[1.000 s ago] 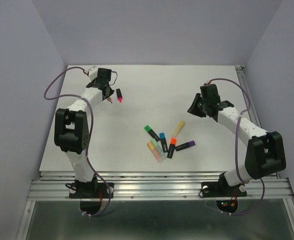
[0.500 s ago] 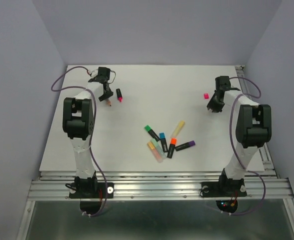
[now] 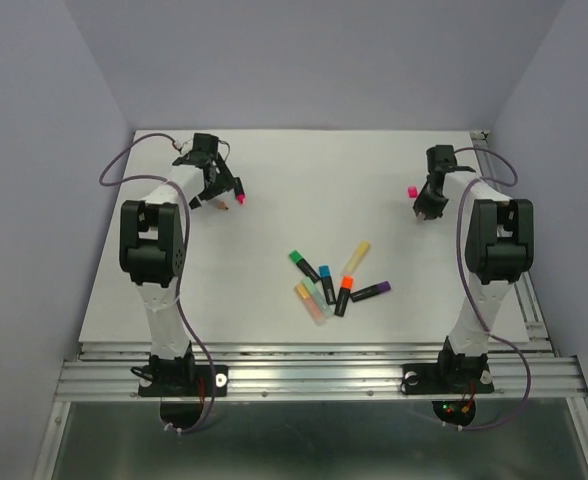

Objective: Open the pen caps

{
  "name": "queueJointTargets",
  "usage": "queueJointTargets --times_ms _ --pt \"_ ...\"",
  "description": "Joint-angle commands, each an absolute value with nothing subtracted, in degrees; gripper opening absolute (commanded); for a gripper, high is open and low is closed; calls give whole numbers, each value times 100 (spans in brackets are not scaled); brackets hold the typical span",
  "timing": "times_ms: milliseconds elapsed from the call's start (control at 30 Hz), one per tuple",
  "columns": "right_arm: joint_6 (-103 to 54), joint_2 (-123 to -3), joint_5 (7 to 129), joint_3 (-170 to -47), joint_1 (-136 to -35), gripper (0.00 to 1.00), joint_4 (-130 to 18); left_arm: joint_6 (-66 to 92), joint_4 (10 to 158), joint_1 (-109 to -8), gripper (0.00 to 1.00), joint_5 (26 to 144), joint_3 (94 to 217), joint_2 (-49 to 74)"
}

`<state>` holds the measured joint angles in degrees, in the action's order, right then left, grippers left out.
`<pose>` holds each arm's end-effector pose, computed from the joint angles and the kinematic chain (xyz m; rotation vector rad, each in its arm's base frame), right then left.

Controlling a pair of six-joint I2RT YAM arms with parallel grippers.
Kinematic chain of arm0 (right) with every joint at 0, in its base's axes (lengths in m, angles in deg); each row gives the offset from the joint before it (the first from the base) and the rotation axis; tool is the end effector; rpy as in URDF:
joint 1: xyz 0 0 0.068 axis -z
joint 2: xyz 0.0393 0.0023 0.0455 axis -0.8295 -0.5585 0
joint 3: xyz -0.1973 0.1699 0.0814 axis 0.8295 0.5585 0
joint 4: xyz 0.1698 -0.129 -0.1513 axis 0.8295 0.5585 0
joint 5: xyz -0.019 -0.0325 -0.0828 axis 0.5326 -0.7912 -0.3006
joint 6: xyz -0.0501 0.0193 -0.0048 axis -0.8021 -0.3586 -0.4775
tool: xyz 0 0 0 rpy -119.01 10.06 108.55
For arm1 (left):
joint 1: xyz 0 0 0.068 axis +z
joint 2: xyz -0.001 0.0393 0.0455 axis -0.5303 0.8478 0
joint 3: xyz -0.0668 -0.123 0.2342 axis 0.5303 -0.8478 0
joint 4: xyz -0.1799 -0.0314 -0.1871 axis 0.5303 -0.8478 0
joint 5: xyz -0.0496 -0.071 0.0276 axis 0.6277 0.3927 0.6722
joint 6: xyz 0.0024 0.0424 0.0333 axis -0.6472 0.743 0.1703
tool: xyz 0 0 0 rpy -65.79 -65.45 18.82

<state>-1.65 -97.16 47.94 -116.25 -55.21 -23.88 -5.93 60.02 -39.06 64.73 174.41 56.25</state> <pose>0.4190 -0.0135 0.1773 0.7638 2.5465 -0.1204 0.4597 -0.0494 0.2012 -0.5769 2.3415 -0.0447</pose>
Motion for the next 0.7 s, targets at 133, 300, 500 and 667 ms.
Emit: queueJointTargets --times_ms 133,300,500,667 --pt "-362 -10000 4932 -12125 -5473 22 -2279 -832 6509 -3897 99 7045 16013 3596" --pt "-362 -9982 5142 -12028 -5473 33 -2402 -1078 7028 -3968 99 7335 14649 2409" --pt "-388 -9939 5222 -12002 -5473 45 -2358 -1210 7521 -4239 99 7617 13382 1590" --pt "-371 -9517 5284 -11722 -5473 67 -2367 -1429 7539 -4634 99 7643 13004 1291"
